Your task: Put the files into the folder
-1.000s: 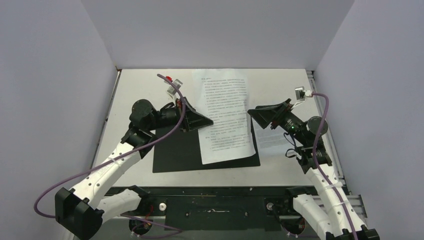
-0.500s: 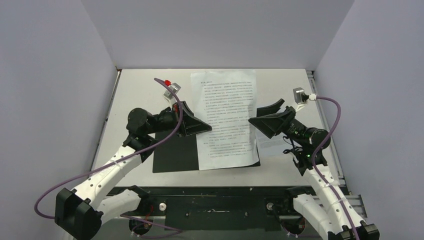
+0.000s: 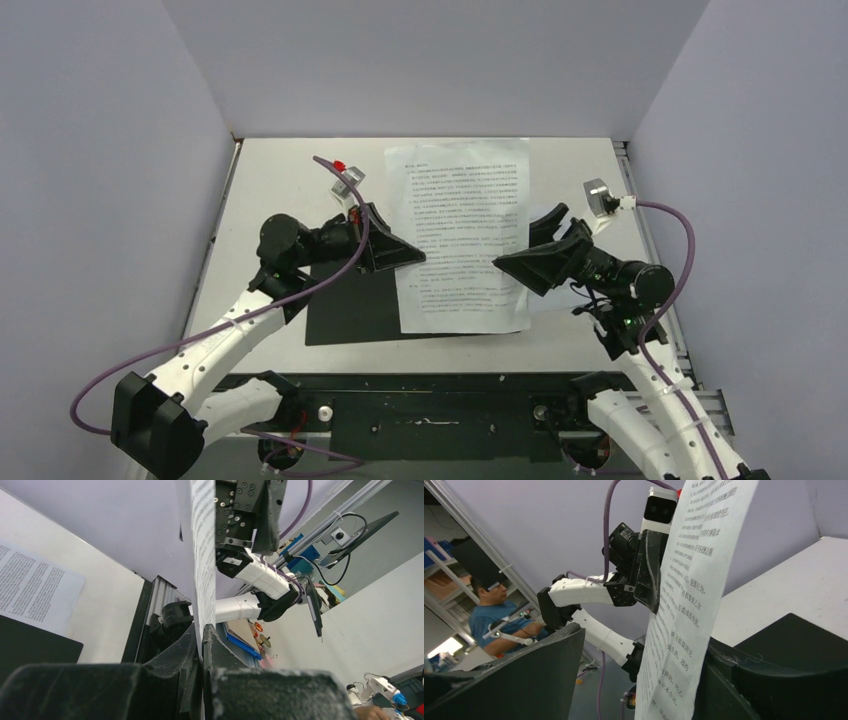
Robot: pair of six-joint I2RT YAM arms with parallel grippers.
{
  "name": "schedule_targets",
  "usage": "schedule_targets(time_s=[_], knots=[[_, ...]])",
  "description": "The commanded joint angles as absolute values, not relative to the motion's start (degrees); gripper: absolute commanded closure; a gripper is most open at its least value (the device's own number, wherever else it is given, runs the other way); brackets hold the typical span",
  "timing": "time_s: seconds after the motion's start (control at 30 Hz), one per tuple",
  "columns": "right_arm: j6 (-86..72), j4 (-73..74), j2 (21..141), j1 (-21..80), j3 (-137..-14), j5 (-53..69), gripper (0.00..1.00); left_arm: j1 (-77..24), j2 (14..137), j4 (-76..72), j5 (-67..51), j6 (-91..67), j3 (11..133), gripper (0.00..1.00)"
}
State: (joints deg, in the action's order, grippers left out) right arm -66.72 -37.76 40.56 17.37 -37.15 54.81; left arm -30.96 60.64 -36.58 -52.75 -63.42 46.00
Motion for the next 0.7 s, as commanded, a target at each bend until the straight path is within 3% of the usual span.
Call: schedule_targets(time_s=[0.0,0.2,0.47,0.67], knots=[[-59.2,-30.3,38.3,17.8,-41.7,56.3,0.35,-30.9,59.4,-34.2,-53.1,-59.6,48.4,1.0],[-54.9,-23.4,38.1,17.9,-44.5,56.5,0.57,-30.9,58.6,-30.3,-53.4,-57.1,49.6,1.0],[-48.3,-13.3,39.5,18.1,-47.5,55.1,0.57,-30.9,58.3,-30.6,-53.3,-57.4,49.9,1.0],[-47.9,-12.7,40.7,19.5,-47.6,54.6,0.64,-30.9,58.6,-30.9,-53.5,-57.5,50.5,1.0]])
